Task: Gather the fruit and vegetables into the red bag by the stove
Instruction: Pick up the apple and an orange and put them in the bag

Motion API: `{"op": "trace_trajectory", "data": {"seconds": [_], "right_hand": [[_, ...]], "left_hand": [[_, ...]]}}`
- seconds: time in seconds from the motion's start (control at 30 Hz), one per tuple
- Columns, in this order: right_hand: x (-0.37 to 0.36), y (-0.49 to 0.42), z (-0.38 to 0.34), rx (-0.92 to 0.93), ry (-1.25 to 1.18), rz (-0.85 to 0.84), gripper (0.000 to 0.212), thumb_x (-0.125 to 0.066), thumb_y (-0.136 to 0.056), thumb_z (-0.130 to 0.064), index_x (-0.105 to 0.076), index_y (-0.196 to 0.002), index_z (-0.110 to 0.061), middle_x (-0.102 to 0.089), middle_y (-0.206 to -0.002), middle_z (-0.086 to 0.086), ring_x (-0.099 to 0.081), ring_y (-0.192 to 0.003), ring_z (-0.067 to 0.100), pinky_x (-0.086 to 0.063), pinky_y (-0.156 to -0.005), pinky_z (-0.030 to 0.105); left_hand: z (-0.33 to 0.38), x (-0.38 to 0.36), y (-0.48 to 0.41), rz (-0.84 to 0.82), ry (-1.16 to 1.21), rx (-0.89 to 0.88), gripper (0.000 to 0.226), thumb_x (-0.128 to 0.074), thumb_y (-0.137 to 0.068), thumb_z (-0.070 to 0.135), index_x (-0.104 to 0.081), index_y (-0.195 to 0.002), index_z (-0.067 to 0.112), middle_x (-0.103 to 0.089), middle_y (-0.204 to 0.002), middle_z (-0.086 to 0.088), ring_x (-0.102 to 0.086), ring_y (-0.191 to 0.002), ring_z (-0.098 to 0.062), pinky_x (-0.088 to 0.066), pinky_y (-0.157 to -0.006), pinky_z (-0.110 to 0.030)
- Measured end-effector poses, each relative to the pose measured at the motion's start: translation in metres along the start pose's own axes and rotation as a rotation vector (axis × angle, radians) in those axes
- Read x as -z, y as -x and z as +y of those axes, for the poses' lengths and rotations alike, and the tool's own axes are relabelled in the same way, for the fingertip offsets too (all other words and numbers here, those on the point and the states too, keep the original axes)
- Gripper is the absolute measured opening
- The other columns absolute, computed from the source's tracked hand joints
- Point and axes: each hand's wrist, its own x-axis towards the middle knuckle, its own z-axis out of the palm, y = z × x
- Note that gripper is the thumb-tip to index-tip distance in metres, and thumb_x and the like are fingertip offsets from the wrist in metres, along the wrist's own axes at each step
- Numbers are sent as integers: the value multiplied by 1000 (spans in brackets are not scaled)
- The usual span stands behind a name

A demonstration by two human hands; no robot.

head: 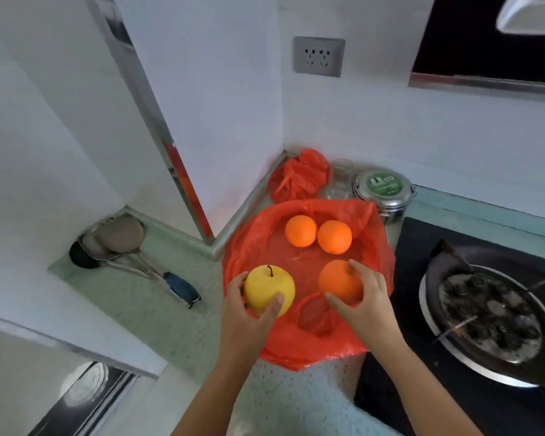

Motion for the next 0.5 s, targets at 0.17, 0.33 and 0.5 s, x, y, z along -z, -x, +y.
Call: {"op": "trace_trajectory", "data": {"seconds": [0.17, 0.33, 0.5], "right_hand": [[-19, -22, 5, -75, 12, 80, 71, -74, -74, -26, -35, -133, -24, -32, -127, -2, -36, -110, 8, -36, -89, 24], [-45, -47, 9, -140, 71, 152, 71, -74, -72, -24, -36, -132, -21, -33, -130, 3, -40, -115, 17, -38, -89, 25], [-67, -67, 15, -217, 108, 208, 72, -75, -71, -22, -37, -131, -17, -35, -130, 5, -40, -117, 20, -37, -89, 24]], "left_hand": [[-15, -9, -46, -118, -37, -1, 63, -75, -71, 38, -43, -122, 25, -49, -116, 6, -49, -105, -14, -44, -87, -32], [-28, -22, -92, -246, -67, 4, 74, -72, -60, 44, -44, -123, 17, -50, -118, 0, -51, -106, -19, -44, -92, -40], [-41, -38, -127, -367, -124, -41, 81, -69, -54, 50, -45, -122, 14, -50, -119, -3, -50, -108, -19, -43, -93, -36]]}}
